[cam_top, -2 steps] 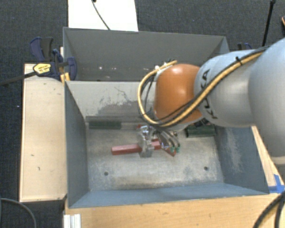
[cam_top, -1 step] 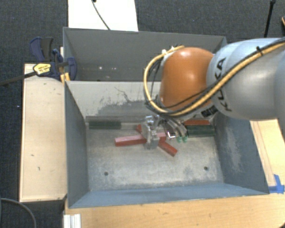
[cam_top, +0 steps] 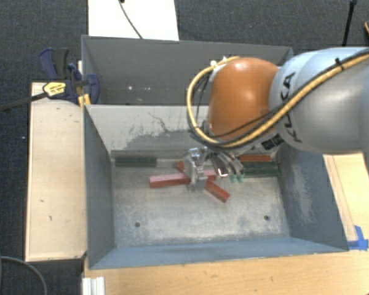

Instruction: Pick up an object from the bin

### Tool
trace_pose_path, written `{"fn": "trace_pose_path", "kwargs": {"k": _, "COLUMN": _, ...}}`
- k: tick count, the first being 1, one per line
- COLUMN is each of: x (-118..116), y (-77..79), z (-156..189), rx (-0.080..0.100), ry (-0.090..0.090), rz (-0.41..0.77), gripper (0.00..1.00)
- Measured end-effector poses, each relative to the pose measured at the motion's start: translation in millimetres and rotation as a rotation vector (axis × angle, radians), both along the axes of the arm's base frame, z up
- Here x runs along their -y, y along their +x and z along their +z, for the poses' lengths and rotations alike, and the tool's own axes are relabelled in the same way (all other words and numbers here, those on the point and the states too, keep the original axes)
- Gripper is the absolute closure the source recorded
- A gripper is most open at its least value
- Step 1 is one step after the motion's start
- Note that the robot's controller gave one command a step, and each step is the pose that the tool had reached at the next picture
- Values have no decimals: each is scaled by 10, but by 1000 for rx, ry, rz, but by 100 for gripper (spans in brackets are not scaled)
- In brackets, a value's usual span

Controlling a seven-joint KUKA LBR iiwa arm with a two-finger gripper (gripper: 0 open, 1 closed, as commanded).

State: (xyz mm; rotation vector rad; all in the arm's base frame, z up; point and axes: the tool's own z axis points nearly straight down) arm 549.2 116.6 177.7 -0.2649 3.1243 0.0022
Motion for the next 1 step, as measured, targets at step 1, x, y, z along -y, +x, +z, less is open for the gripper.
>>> {"fn": "trace_pose_path", "kwargs": {"k": 1, "x": -2, "y": 10, "z": 48, "rx": 1, "ry": 1, "rz": -1, "gripper": 100}}
